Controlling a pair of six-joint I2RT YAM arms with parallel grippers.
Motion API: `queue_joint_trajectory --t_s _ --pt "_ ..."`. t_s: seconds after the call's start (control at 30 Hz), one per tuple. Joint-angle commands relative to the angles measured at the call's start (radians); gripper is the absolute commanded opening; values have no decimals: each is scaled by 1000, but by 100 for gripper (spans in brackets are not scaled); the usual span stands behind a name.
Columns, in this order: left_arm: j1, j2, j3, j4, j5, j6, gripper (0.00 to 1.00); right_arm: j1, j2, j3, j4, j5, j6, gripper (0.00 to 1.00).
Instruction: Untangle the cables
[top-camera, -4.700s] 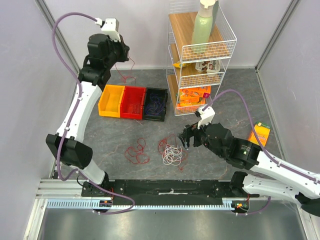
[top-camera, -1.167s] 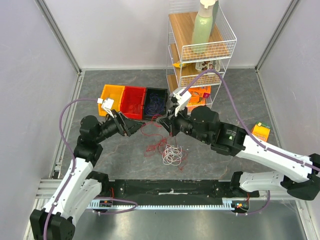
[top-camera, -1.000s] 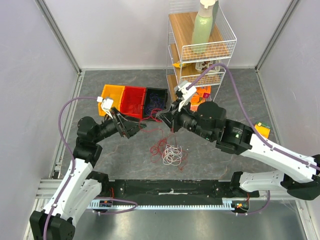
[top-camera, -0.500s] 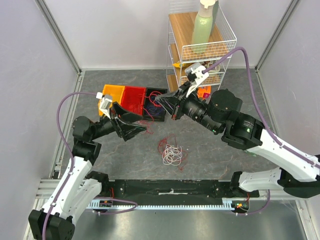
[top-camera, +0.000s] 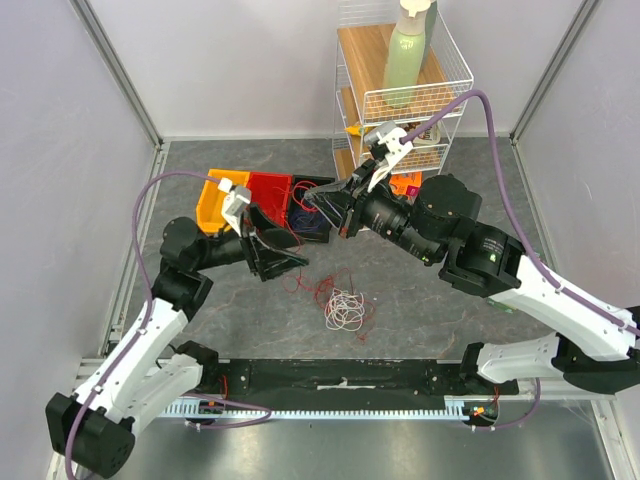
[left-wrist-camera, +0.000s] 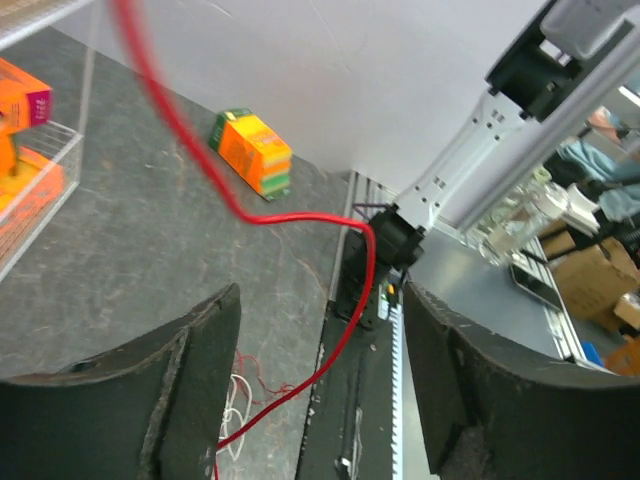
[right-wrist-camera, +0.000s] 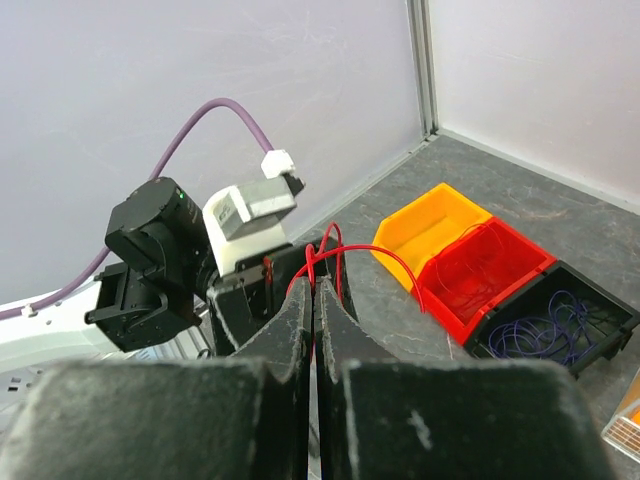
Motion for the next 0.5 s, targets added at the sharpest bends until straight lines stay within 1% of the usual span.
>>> queue_joint_trajectory --t_s 0.0,0.03,0.07,0.13,0.17,0.23,0.27,0.33,0.37,0.4,0.43,0.47 --pt "-93 23 78 -142 -57 185 64 -3 -11 30 46 4 -22 0" --pt "-107 26 88 -162 -75 201 53 -3 -14 30 48 8 -23 0" --pt "-115 28 91 -174 -92 213 44 -3 -16 24 45 16 -27 0" --pt "-116 10 98 -202 -166 232 21 -3 -28 13 45 34 -34 0" --pt "-118 -1 100 -217 -202 250 15 -3 -35 2 43 45 -37 0" --pt "-116 -21 114 -254 -270 267 5 -3 -52 -27 42 85 -46 0" --pt "-116 -27 126 -274 -299 265 2 -3 -63 -50 42 103 -48 0" --pt "-116 -35 157 -317 -339 259 2 -3 -83 -102 35 143 -50 0" --pt "-116 -36 173 -326 -356 255 2 -3 -91 -140 37 160 -50 5" --pt "-115 -37 190 -362 -374 252 2 -5 -97 -174 35 171 -50 13" --pt "-116 -32 210 -389 -411 244 2 -3 -97 -203 32 180 -50 24" --pt "-115 -27 235 -427 -484 242 2 -3 -95 -223 28 185 -51 32"
